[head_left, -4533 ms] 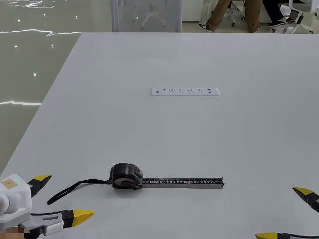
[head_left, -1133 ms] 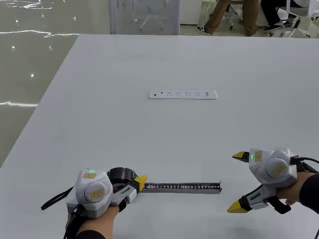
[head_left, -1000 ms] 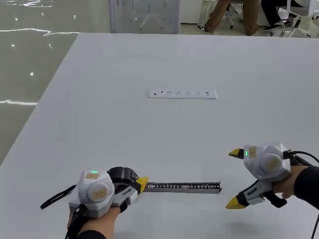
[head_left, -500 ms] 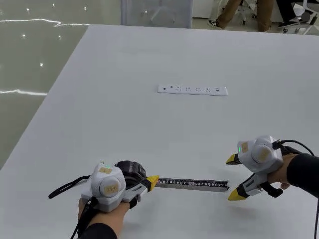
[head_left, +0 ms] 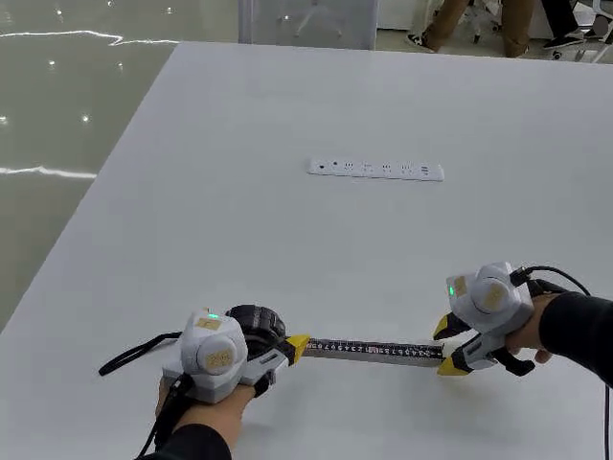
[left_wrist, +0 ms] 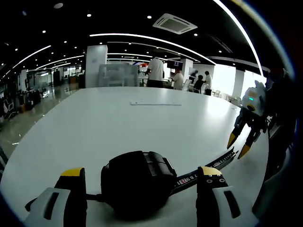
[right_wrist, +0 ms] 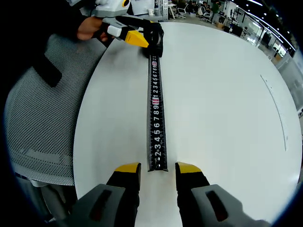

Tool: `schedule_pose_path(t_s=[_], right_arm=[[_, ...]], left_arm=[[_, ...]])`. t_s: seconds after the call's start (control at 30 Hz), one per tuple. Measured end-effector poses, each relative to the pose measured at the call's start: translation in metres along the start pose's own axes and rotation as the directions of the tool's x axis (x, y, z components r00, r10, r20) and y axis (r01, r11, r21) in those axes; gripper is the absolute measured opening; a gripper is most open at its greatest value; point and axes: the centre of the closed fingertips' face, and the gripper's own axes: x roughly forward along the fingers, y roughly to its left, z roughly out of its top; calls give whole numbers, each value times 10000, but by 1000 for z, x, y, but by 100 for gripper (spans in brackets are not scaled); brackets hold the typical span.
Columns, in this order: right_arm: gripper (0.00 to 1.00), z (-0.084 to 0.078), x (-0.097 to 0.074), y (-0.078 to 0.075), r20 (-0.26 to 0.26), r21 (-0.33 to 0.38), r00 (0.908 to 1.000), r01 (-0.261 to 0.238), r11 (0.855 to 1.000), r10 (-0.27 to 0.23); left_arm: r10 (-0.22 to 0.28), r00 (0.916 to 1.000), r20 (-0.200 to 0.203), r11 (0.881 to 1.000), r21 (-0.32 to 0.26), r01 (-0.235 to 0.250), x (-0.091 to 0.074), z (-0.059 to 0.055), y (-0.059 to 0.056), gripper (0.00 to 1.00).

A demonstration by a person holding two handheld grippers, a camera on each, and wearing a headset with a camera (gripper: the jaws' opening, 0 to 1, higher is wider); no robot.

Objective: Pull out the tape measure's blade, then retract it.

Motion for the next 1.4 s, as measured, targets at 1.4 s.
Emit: schedule_pose_path(t_s=[1.4], right_arm=[[13,-4,6,-2,-826,13,9966,73,10000,-72]], left_arm=[[191,9948,-998,9858,-1643,-354,9,-11,2,72]])
